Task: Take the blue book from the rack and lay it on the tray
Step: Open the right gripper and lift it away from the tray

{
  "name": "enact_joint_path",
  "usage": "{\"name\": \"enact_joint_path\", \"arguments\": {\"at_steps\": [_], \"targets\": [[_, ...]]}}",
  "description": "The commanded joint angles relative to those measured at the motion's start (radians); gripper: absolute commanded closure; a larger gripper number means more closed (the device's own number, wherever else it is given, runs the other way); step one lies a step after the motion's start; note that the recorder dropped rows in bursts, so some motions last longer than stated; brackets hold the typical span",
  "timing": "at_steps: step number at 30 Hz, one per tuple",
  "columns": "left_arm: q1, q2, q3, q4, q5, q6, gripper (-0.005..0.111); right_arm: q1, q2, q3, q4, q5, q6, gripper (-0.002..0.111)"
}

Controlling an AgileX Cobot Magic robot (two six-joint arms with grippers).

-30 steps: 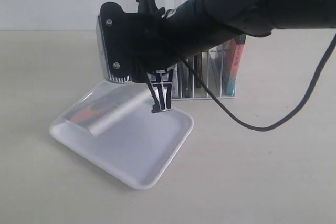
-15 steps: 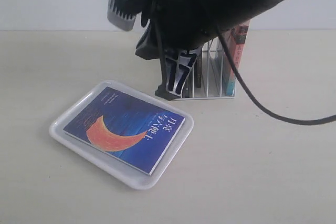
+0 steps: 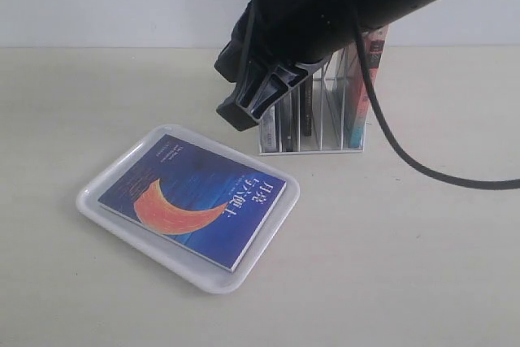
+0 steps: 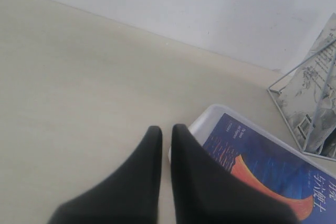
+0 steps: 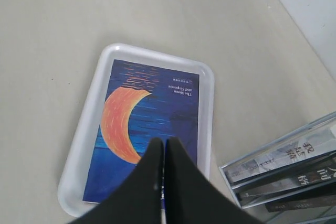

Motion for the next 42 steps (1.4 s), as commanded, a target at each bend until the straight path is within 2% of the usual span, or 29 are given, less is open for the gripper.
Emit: {"name": "enact_joint_path", "arguments": {"at_steps": [1,12,21,30,35,38,42], "targets": [[-0.003,-0.002,0.004,-0.006,-0.010,0.005,0.101,0.000,-0.011,-0.004,-0.017,0.001,0.002,0.108],[-0.003,-0.002,0.004,-0.006,-0.010,0.005,0.101,0.000,-0.007,-0.004,-0.016,0.014,0.022,0.108],[-0.003,-0.002,0.004,-0.006,-0.010,0.005,0.101,0.000,-0.041,-0.004,-0.024,0.121,0.059,0.108],[-0.003,-0.002,0.004,-0.006,-0.010,0.005,0.101,0.000,-0.230,-0.004,-0.077,0.141,0.036,0.108],[-0.003,-0.002,0.004,-0.006,-0.010,0.005,0.101,-0.004,-0.406,0.090,-0.174,0.120,0.036,0.108],[-0.003,-0.002,0.004,-0.006,-0.010,0.005,0.101,-0.085,-0.542,0.214,-0.168,0.062,0.040,0.108],[-0.003,-0.002,0.004,-0.006,-0.010,0.005,0.101,-0.311,-0.738,0.415,-0.117,-0.106,0.072,0.108]]}}
